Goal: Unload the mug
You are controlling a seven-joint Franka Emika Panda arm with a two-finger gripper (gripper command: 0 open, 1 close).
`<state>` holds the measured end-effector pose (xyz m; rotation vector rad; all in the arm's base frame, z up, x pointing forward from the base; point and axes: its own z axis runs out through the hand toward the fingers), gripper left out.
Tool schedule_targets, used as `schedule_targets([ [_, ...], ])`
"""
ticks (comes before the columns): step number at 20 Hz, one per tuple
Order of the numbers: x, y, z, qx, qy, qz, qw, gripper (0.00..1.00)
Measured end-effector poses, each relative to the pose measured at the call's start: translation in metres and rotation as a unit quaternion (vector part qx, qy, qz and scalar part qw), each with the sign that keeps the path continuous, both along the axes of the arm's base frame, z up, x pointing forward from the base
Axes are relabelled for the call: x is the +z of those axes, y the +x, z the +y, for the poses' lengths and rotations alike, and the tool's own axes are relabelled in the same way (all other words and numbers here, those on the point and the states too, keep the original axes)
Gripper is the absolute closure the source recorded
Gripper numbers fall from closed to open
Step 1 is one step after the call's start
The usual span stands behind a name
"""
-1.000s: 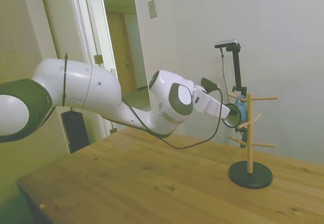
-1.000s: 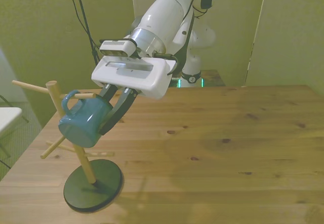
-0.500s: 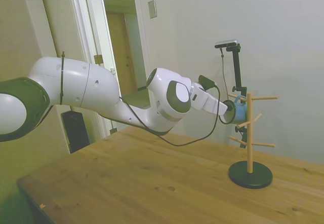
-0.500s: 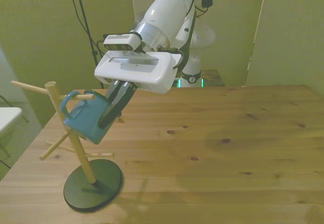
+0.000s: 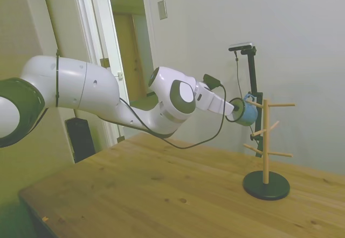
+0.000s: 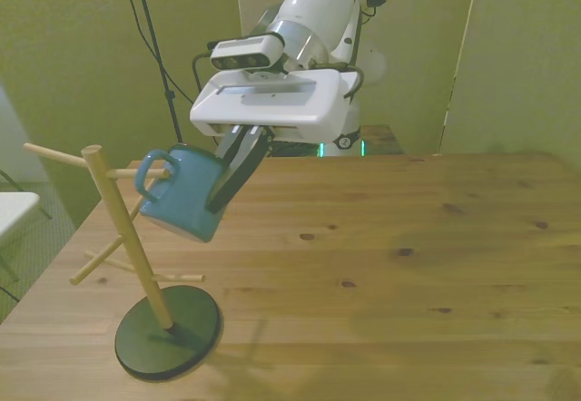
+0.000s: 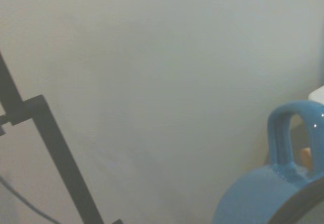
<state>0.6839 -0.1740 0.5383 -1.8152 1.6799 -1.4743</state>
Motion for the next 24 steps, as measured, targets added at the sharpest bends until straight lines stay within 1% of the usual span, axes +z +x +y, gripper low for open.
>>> schedule_targets([
  [4,-0.008,0.000,0.047,0.033,0.010,0.014,0.9993,1.00],
  [6,-0.019,-0.003,0.084,0.058,0.014,0.036,0.9976,1.00],
  [8,-0.033,-0.010,0.123,0.082,0.013,0.076,0.9936,1.00],
  [11,-0.049,-0.038,0.169,0.122,0.017,0.147,0.9814,1.00],
  [14,-0.052,-0.077,0.191,0.159,0.025,0.216,0.9629,1.00],
  [16,-0.048,-0.102,0.199,0.180,0.033,0.266,0.9465,1.00],
  [18,-0.040,-0.119,0.196,0.197,0.041,0.320,0.9257,1.00],
  [19,-0.038,-0.124,0.188,0.205,0.045,0.348,0.9139,1.00],
  [21,-0.041,-0.129,0.169,0.212,0.052,0.400,0.8903,1.00],
  [22,-0.045,-0.129,0.159,0.211,0.054,0.418,0.8819,1.00],
  [23,-0.050,-0.127,0.151,0.206,0.057,0.428,0.8783,1.00],
  [24,-0.058,-0.124,0.144,0.201,0.061,0.433,0.8765,1.00],
])
